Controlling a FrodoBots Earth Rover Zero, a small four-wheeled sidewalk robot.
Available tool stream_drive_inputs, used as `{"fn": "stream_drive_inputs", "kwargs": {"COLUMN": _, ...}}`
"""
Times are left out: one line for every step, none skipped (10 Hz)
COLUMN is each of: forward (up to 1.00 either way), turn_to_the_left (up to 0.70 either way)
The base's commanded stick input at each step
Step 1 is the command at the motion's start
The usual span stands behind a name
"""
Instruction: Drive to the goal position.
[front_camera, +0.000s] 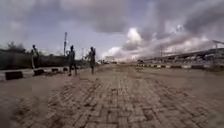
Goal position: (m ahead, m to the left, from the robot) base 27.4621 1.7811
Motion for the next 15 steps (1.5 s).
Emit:
{"fn": "stream_drive_inputs", "kwargs": {"forward": 1.0, "turn_to_the_left": 0.0}}
{"fn": "stream_drive_inputs", "kwargs": {"forward": 1.0, "turn_to_the_left": 0.0}}
{"fn": "stream_drive_inputs", "kwargs": {"forward": 1.0, "turn_to_the_left": 0.0}}
{"fn": "stream_drive_inputs", "kwargs": {"forward": 1.0, "turn_to_the_left": 0.0}}
{"fn": "stream_drive_inputs", "kwargs": {"forward": 1.0, "turn_to_the_left": 0.0}}
{"fn": "stream_drive_inputs", "kwargs": {"forward": 1.0, "turn_to_the_left": 0.0}}
{"fn": "stream_drive_inputs", "kwargs": {"forward": 1.0, "turn_to_the_left": 0.0}}
{"fn": "stream_drive_inputs", "kwargs": {"forward": 1.0, "turn_to_the_left": 0.0}}
{"fn": "stream_drive_inputs", "kwargs": {"forward": 1.0, "turn_to_the_left": 0.0}}
{"fn": "stream_drive_inputs", "kwargs": {"forward": 1.0, "turn_to_the_left": 0.0}}
{"fn": "stream_drive_inputs", "kwargs": {"forward": 1.0, "turn_to_the_left": 0.0}}
{"fn": "stream_drive_inputs", "kwargs": {"forward": 1.0, "turn_to_the_left": 0.0}}
{"fn": "stream_drive_inputs", "kwargs": {"forward": 1.0, "turn_to_the_left": 0.0}}
{"fn": "stream_drive_inputs", "kwargs": {"forward": 1.0, "turn_to_the_left": 0.0}}
{"fn": "stream_drive_inputs", "kwargs": {"forward": 1.0, "turn_to_the_left": 0.0}}
